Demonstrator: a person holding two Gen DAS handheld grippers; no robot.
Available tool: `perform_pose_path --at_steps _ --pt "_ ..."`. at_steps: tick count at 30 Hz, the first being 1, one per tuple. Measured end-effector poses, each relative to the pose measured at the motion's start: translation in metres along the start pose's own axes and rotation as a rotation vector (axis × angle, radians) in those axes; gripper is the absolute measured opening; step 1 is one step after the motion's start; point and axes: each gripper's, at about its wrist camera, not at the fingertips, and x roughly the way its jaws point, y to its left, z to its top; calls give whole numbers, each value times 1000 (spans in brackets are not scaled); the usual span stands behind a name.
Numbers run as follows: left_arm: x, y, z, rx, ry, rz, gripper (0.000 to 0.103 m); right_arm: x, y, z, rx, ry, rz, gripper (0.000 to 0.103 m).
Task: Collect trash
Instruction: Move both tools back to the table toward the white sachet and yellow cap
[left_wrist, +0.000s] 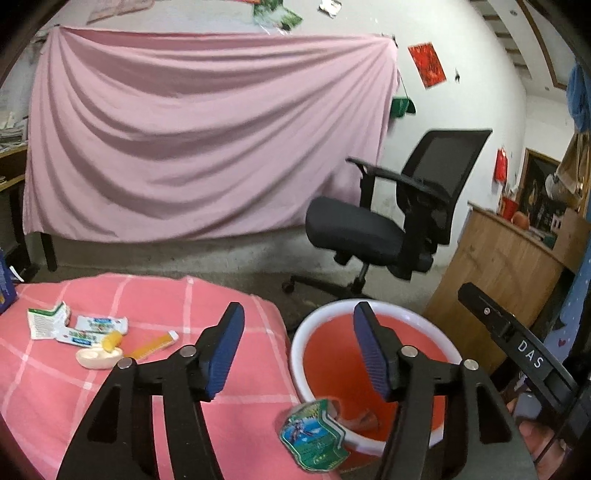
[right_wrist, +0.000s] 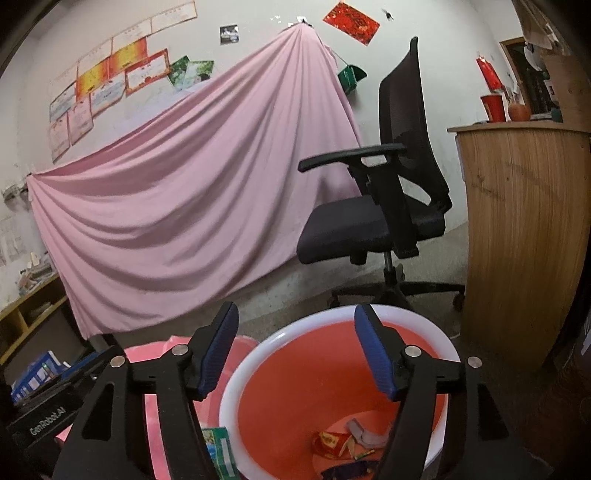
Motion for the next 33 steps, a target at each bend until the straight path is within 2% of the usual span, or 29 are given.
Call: perform_pose_path --at_steps 1,2,3,4,5,6,7,22,33 --pt "-3 3 1 0 -12 10 59 -2 2 1 -2 -15 1 76" --pt "-7 6 3 -3 -30 22 67 -3 4 2 -4 -26 3 79" --pt "-11 10 5 -8 -47 35 81 -4 7 3 -6 -38 5 83" --pt "-15 13 6 -13 -64 47 88 -5 9 3 -8 -48 5 85" --pt "-21 18 7 -22 -93 65 98 -7 12 4 -11 -65 3 91" --pt "-26 22 7 -29 -119 78 101 -8 15 4 -13 -81 -1 99" --pt "-33 28 8 -40 -151 86 101 -10 17 4 -13 -98 -3 103" --pt "-94 102 8 -57 -310 247 101 -29 86 -3 -134 -318 134 103" --pt "-122 148 -19 27 -340 371 101 -22 141 -19 -234 -338 242 103"
